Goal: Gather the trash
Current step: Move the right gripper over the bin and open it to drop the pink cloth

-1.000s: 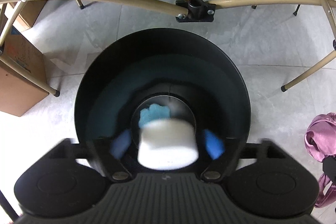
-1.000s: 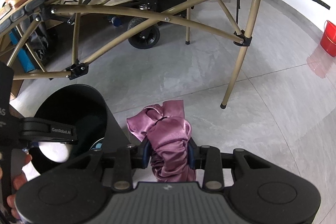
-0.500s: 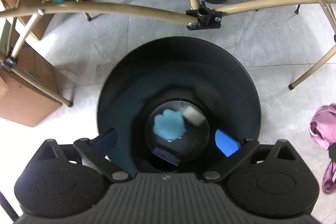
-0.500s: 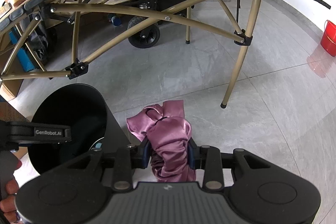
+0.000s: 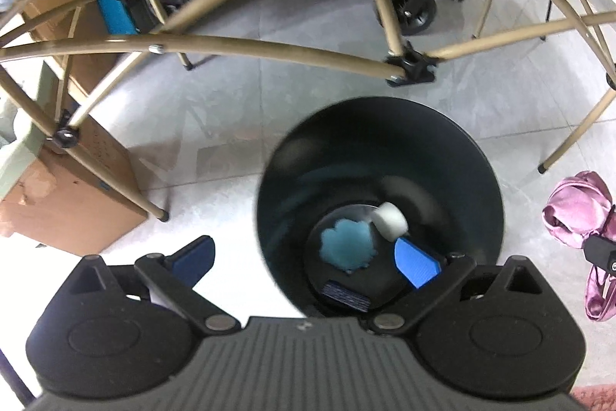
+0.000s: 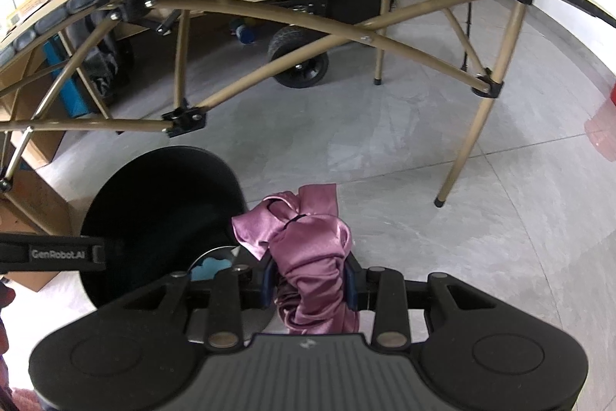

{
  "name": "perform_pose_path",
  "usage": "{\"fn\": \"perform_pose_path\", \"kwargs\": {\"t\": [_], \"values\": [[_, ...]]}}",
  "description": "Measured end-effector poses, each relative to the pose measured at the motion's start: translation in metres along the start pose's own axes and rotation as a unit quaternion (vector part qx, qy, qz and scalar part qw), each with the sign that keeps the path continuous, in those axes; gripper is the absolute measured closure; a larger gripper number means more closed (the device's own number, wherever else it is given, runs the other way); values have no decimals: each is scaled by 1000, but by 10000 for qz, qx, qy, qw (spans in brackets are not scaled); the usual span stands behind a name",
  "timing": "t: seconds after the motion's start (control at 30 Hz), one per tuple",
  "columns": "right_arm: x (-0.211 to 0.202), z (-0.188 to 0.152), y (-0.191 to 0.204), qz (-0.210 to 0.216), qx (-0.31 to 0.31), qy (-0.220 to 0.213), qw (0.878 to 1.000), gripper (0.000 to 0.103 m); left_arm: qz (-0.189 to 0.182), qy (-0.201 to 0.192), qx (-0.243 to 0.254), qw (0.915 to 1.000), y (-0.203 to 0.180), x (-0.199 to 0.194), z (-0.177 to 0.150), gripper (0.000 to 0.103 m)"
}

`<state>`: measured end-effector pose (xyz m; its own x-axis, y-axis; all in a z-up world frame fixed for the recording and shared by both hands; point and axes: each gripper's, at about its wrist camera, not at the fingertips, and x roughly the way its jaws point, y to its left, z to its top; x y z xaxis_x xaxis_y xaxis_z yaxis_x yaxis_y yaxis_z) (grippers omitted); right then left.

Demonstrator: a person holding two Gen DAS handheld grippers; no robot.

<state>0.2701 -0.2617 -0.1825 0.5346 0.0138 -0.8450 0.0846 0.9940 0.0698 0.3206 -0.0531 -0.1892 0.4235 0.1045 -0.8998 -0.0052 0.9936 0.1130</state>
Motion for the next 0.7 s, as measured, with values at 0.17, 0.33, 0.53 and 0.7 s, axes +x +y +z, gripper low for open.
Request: {"fn": "perform_pose_path", "kwargs": {"t": [0.17,0.33,0.53,0.7], "values": [[-1,5,23,207,-226,-27,9995,70,51,-148,-140,9998,21,-12,-2,1],[5,10,50,420,-487,3,9979,70,100,-150,-255,9995,44,-17,-2,1],[17,13,82,621,-770,180,9949,70,231,-56,-538,9983,72,-14,-3,1],[33,15,105,698,-887,352,9930,70,282,13,-613,9977,84,-15,-6,1]]}}
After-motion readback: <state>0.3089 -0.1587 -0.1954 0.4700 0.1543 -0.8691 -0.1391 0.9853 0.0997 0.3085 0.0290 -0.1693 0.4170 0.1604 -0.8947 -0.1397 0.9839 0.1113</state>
